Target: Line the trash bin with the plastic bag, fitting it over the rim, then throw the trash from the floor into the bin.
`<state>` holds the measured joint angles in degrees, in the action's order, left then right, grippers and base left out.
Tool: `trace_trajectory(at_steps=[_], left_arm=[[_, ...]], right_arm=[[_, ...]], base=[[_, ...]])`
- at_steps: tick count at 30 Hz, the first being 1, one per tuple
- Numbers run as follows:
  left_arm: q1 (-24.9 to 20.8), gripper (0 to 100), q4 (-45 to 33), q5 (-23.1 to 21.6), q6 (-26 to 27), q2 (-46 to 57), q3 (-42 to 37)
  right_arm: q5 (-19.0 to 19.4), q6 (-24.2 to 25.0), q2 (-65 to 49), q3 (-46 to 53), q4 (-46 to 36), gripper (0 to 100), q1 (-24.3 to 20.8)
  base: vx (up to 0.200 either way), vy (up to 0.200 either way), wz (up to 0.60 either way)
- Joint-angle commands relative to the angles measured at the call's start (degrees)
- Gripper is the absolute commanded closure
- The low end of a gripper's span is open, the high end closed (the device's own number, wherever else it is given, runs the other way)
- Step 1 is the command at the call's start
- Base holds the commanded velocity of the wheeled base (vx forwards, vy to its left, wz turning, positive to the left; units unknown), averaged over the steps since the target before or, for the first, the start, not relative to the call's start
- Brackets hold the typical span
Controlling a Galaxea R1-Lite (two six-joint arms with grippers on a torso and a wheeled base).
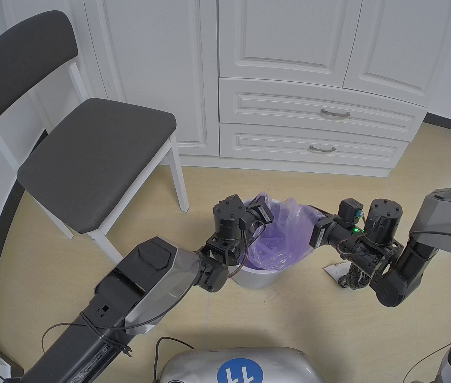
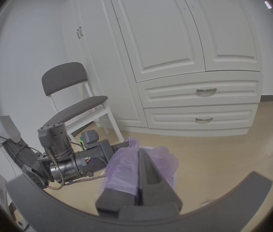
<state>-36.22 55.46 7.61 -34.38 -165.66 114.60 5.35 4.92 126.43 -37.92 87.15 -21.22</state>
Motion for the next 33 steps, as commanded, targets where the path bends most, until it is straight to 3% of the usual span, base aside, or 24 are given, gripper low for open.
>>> trace_trajectory(at_steps=[1,10,18,26,33], left_arm=[[2.2,100,0.7,0.2,-0.1,-0.5,0.0],[4.4,100,1.7,4.1,0.1,2.5,-0.6],[3.9,100,8.3,5.4,2.4,10.1,-17.7],[2.9,100,11.2,6.4,3.4,10.0,-20.4],[2.8,100,11.2,6.2,3.4,9.4,-19.8]], right_arm=[[0.0,1.9,5.1,-3.0,1.6,100,-1.9],[0.7,5.2,8.0,-11.1,-0.8,100,-5.8],[0.8,17.0,11.5,-20.2,-9.6,100,-8.0],[3.4,26.7,13.3,-24.4,-15.3,100,-7.4],[3.4,27.5,16.1,-28.0,-18.6,100,-5.7]], base=[[0.000,0.000,0.00],[0.000,0.000,0.00],[0.000,0.000,0.00],[0.000,0.000,0.00],[0.000,0.000,0.00]])
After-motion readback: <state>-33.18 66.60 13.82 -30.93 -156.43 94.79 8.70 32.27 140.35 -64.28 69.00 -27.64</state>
